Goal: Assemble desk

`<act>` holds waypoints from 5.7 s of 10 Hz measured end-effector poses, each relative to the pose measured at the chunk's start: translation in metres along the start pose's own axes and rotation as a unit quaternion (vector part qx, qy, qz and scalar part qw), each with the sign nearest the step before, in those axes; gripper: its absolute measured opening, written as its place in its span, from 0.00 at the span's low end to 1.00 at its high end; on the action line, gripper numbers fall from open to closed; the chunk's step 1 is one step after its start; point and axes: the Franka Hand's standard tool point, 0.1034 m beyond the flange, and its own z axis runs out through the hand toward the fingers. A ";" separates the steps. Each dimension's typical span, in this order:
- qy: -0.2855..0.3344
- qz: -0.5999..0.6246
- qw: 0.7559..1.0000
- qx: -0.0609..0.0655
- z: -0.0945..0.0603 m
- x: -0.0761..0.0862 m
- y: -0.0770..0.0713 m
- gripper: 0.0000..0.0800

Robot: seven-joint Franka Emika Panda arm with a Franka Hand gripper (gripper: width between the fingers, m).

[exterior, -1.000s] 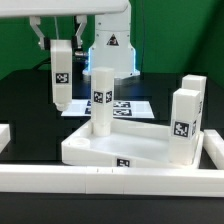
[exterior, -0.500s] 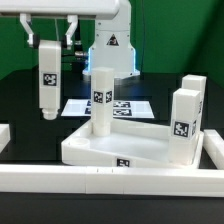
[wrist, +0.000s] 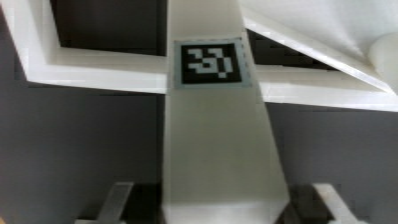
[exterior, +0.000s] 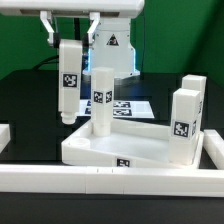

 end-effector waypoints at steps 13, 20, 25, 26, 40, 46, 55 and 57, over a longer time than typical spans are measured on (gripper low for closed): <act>-0.017 0.003 1.000 -0.003 0.030 -0.010 -0.018 0.36; -0.009 0.015 1.000 -0.011 0.030 -0.008 -0.014 0.36; -0.012 0.012 1.000 -0.011 0.038 -0.009 -0.017 0.36; -0.015 0.011 1.000 -0.012 0.041 -0.011 -0.018 0.36; 0.017 0.003 0.999 -0.044 0.041 -0.017 -0.016 0.80; -0.001 0.015 1.000 -0.025 0.022 -0.010 -0.003 0.81; -0.262 0.011 0.964 0.045 0.029 -0.032 -0.009 0.81; -0.260 0.008 0.965 0.041 0.032 -0.029 -0.008 0.81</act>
Offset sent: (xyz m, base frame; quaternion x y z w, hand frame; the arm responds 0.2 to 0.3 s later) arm 0.0213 0.0278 -0.0049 0.0312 0.0225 0.0330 0.9987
